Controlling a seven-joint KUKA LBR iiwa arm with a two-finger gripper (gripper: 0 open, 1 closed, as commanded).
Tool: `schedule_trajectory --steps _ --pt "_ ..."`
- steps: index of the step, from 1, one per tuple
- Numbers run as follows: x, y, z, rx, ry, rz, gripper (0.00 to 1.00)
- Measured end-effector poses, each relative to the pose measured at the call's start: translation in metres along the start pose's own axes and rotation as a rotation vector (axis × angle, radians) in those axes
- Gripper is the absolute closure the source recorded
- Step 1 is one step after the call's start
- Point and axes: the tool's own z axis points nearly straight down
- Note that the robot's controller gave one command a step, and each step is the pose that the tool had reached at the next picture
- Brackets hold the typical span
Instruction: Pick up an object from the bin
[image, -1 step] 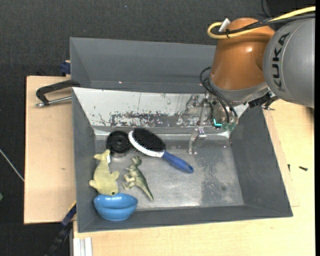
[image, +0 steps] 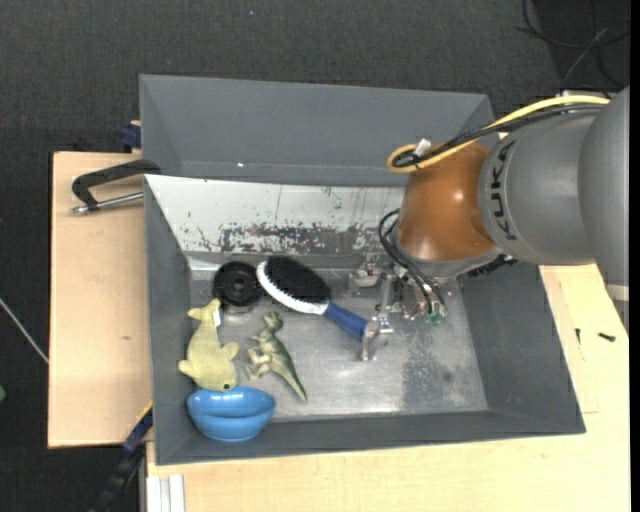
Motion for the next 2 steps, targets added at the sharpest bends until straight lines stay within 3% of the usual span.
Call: schedule_trajectory --steps 1,2 --pt "-0.004 0.0 -0.006 0.0 -0.016 0.001 1.0" --pt "0.005 -0.015 -0.164 0.002 -0.007 -0.009 1.0"
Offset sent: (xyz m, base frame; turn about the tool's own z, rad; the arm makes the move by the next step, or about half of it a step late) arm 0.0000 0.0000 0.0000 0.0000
